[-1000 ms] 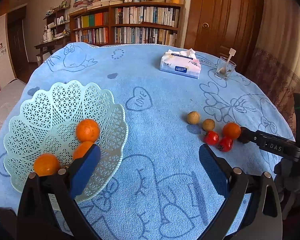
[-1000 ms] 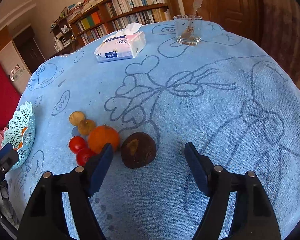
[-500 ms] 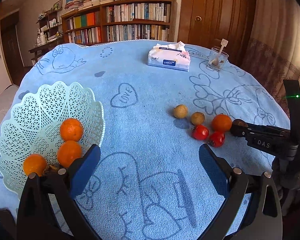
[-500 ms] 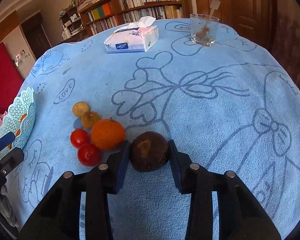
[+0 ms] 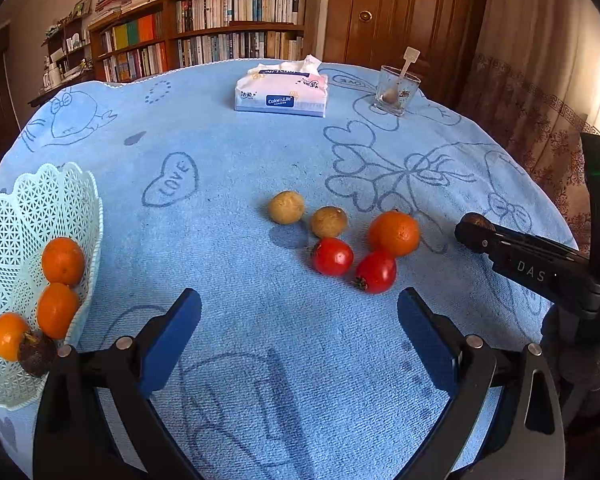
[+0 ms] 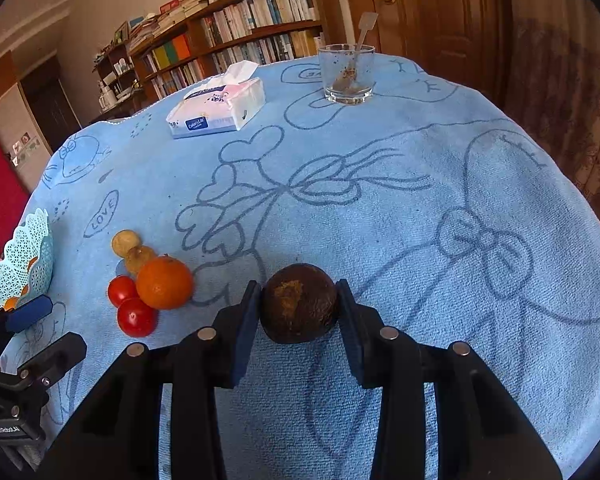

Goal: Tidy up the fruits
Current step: 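Lift the avocado with the right tool while the left tool grasps a red tomato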

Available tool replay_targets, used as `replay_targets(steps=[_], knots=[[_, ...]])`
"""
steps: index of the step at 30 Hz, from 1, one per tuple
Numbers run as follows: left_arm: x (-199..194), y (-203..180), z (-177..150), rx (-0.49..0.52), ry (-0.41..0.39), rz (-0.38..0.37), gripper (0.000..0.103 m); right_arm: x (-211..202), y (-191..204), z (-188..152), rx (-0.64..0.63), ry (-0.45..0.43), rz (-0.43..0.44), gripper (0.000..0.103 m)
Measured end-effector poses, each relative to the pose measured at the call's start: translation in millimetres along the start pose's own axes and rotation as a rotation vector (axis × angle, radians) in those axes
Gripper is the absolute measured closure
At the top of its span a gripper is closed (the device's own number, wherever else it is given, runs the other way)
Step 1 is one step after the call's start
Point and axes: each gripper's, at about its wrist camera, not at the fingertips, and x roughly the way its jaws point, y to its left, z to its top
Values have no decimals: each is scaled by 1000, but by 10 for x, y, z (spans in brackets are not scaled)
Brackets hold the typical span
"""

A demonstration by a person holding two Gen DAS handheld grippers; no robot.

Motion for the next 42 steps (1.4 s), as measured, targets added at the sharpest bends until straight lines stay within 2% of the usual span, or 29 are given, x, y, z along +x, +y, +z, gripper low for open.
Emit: replay_targets(steps=[2, 9, 11, 21, 24, 26, 42], knots=[[56, -87, 17, 8, 9, -16, 13, 17, -9, -9, 6, 5, 3, 64], [283, -339, 44, 34, 43, -46, 28, 1, 38, -48, -12, -2, -6, 64], [360, -377, 42, 39, 55, -45, 37, -6, 38, -55, -13, -3, -5, 64], [456, -354, 84, 11, 39, -8, 58, 5, 52, -59, -10, 2, 2, 64], [433, -343, 67, 8, 38, -14, 62, 9, 58, -58, -9, 2, 3, 64], [412, -337, 51, 5, 38, -19, 68, 11, 58, -56, -10, 2, 2, 64], [107, -260, -78, -25, 15, -52, 71, -14, 25, -53, -7, -12, 5, 64]])
